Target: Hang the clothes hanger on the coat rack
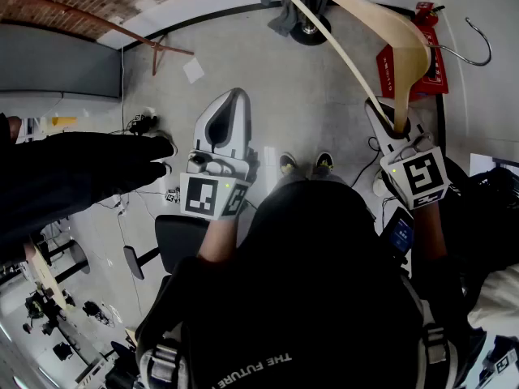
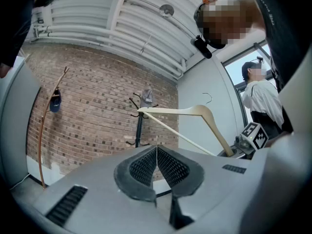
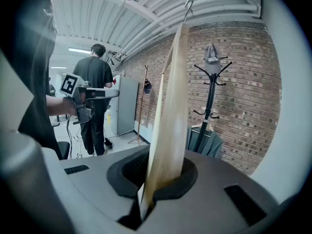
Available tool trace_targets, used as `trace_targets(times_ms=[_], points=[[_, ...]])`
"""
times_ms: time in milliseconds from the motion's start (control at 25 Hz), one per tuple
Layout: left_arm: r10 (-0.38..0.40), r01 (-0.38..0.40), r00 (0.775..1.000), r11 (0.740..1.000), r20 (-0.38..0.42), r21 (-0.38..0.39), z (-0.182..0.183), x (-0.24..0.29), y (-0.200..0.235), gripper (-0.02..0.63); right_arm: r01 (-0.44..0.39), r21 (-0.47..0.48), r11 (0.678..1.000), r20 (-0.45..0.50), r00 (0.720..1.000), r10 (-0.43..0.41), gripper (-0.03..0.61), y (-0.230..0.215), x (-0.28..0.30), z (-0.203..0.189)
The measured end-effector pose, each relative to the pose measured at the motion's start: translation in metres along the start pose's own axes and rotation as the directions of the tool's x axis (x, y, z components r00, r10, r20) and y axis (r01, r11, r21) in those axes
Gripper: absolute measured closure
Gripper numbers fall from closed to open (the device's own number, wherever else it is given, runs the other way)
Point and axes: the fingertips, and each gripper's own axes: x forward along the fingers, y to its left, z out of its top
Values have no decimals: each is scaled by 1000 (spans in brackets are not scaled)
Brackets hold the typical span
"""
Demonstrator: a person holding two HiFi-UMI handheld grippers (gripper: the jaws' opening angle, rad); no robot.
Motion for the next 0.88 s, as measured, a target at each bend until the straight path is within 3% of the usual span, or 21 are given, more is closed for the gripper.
trace_targets(times_ms=[160, 400, 880], points=[[1, -1, 1000, 1000, -1, -17, -3, 0, 7, 591, 2, 4, 1000, 0, 1000, -2, 557, 1, 5, -1], [-15, 15, 1000, 1000, -1, 18, -3, -5, 15, 591, -1, 9, 1000, -5, 1000, 1, 557, 11, 18, 1], [7, -8, 999, 1000, 38, 13, 11, -29, 92, 591, -28, -15, 999, -1, 1000, 28, 557, 45, 84, 43]])
